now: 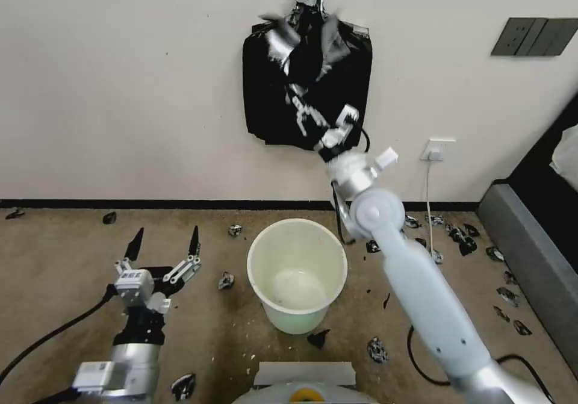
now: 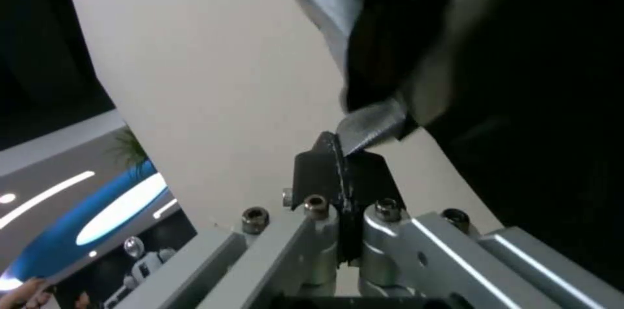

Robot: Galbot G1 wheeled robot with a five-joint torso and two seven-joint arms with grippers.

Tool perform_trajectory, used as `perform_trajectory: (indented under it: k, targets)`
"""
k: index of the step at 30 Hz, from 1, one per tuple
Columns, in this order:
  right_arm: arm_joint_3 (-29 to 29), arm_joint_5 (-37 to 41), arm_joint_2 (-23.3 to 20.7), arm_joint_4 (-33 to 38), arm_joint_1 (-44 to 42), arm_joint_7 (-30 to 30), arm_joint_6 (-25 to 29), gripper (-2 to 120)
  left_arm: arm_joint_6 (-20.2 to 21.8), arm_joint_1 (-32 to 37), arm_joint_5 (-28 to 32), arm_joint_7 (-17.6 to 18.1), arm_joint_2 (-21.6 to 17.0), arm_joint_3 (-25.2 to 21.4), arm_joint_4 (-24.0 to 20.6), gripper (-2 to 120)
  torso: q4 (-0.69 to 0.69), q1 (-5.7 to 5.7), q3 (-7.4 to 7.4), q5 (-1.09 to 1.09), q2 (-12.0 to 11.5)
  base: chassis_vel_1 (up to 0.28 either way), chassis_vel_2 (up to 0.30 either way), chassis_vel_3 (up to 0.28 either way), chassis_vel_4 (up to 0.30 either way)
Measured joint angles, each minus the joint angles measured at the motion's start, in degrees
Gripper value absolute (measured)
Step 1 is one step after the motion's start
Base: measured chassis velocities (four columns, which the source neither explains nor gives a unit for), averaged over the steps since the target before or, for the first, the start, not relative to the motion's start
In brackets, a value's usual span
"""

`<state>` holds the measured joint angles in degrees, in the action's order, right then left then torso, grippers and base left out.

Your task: Place a trash bag onto the trash bin.

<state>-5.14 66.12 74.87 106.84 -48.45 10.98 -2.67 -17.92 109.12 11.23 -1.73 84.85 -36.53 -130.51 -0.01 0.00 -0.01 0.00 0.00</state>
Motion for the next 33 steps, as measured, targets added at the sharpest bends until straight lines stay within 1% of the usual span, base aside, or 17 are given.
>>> perform_trajectory:
  k: [5, 7, 11, 19, 33]
  targets:
    - [0.6, -0.8, -0.9, 1.6, -1.4, -0.5, 0.0, 0, -0.1, 0.1, 0.0, 0.0, 0.1, 0.1, -0.1, 100, 0.0, 0.0, 0.0, 0.0, 0.0, 0.0, 0.0, 0.0, 0.0]
    - [1.4, -2.4, -2.0, 3.1, -2.8, -0.8, -0.1, 0, -0.2, 0.1, -0.1, -0.1, 0.1, 0.3, -0.5, 100, 0.0, 0.0, 0.0, 0.0, 0.0, 0.0, 0.0, 0.0, 0.0]
    - [1.8, -3.5, -2.5, 4.2, -4.2, -1.1, -0.2, 0, -0.4, 0.2, -0.1, -0.1, 0.2, 0.3, -0.7, 100, 0.0, 0.0, 0.0, 0.0, 0.0, 0.0, 0.0, 0.0, 0.0]
    - [2.8, -8.9, -4.8, 7.8, -8.7, -1.0, -0.4, 0, -0.6, 0.3, -0.2, -0.2, 0.1, 0.6, -1.5, 100, 0.0, 0.0, 0.0, 0.0, 0.0, 0.0, 0.0, 0.0, 0.0]
    - [2.9, -15.2, -7.8, 11.9, -14.5, 0.1, -0.1, 0, -0.6, 0.3, -0.5, -0.3, -0.2, 1.3, -2.6, 100, 0.0, 0.0, 0.0, 0.0, 0.0, 0.0, 0.0, 0.0, 0.0]
